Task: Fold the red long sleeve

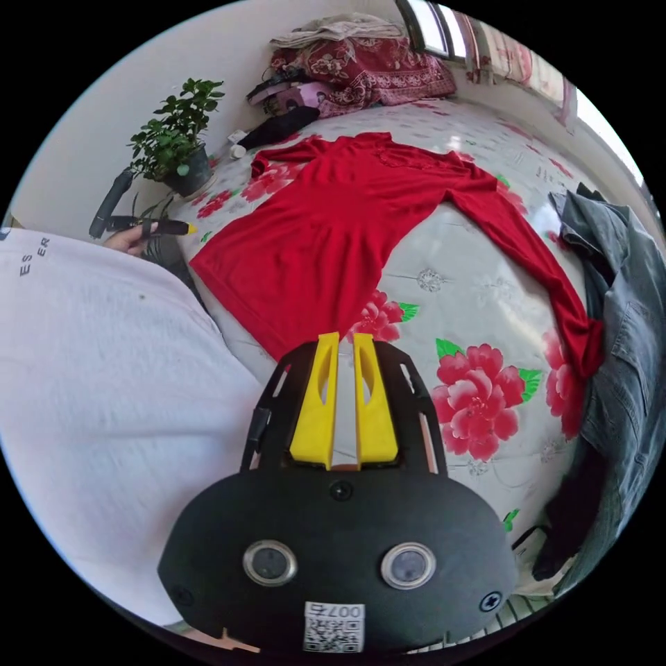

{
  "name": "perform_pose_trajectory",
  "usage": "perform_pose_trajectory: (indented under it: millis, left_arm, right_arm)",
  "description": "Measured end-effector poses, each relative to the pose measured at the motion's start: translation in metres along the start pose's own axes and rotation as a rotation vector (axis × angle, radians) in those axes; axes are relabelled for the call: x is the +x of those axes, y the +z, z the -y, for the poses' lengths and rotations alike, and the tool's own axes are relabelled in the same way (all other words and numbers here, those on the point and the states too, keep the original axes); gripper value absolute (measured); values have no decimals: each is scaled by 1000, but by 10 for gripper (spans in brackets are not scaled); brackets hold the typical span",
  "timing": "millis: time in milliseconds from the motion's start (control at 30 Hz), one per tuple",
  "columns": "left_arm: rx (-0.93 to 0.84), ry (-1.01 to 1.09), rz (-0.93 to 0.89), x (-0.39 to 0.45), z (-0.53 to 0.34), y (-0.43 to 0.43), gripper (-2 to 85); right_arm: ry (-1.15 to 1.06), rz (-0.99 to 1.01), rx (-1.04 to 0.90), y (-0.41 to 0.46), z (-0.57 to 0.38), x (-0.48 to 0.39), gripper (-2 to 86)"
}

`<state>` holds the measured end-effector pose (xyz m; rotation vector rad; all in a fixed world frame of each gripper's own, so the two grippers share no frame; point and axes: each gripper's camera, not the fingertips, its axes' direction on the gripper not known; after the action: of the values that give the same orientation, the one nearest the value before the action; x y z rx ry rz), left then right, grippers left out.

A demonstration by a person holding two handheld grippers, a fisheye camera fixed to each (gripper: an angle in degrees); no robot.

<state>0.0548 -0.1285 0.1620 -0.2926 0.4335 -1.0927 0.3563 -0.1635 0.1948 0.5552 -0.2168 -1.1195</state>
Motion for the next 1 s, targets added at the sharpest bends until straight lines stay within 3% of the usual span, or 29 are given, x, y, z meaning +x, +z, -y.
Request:
perform_pose_trajectory:
  millis: [167,533,667,767,833,1000]
  left_arm:
    - [65,-46,-67,-45,71,-15,86]
    - [66,174,91,-49,224,6,109]
    - [-39,238,141,-64,257,36,61]
    - [0,211,120,-92,271,16,15]
    - [63,224,8,-113,274,-15,6]
    - [426,135,-358,-191,273,-165,-3]
  right_arm:
    - [97,12,1,-13,21,5,40]
    - [200,46,17,-21,94,-16,48]
    - [268,22,-11,-16,116,-19,48]
    - [314,8,-4,-16,129,-20,45]
    - [341,11,7,-18,136,-20,43]
    - [405,21,60,-30,149,-16,40]
